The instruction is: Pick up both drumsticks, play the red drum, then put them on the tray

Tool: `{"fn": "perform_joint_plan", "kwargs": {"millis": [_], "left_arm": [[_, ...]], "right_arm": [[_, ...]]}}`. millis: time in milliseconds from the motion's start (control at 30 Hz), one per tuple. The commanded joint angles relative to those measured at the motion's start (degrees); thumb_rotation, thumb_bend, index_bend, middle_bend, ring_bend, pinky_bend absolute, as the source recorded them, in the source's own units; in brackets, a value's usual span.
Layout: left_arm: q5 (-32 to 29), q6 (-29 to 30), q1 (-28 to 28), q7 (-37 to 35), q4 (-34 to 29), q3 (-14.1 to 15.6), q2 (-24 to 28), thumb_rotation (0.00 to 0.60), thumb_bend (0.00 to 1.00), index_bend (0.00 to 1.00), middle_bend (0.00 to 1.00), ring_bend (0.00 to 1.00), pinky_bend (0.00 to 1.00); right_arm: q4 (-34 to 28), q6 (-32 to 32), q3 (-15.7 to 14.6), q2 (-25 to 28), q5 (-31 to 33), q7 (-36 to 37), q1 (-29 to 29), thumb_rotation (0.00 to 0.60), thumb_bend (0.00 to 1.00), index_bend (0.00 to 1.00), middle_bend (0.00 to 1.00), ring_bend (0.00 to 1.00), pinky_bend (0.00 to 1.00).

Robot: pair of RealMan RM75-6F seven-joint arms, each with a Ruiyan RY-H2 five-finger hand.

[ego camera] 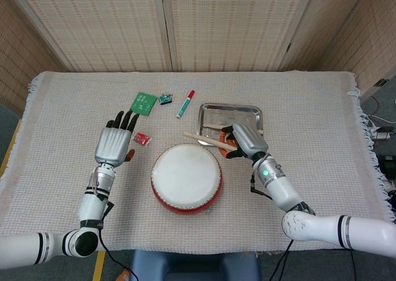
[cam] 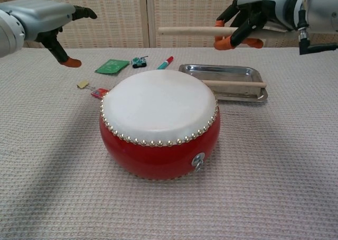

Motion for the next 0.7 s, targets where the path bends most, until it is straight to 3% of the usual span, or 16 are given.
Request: {"fn": "perform_joint_plan", "kwargs": {"millis": [33, 400, 700], "left_arm": [[1.2, 0.7, 1.0, -1.3, -0.8, 0.4, 0.9, 0.600, 0.26, 0.00, 0.00, 0.00, 0.22], [4.0, 1.3, 3.6, -4.1, -1.4, 1.8, 3.1, 0.600, 0.26, 0.00, 0.00, 0.00, 0.22], [4.0, 0.5, 4.6, -5.9, -0.3, 1.7, 3.6, 0.600, 0.26, 0.00, 0.00, 0.00, 0.22]], "right_arm": [[5.4, -7.2, -1.1, 2.5, -1.8, 3.7, -0.9, 0.600, 0.40, 1.00, 0.92, 0.85, 0.84], [26.8, -22.4, -1.9, -4.1, -10.3, 13.2, 0.4, 0.600, 0.39, 1.00, 0.92, 0.85, 0.84], [45.1, -29.6, -2.4, -13.1, -18.9, 18.3, 2.4, 0.600, 0.36, 1.00, 0.92, 0.83, 0.84]]}}
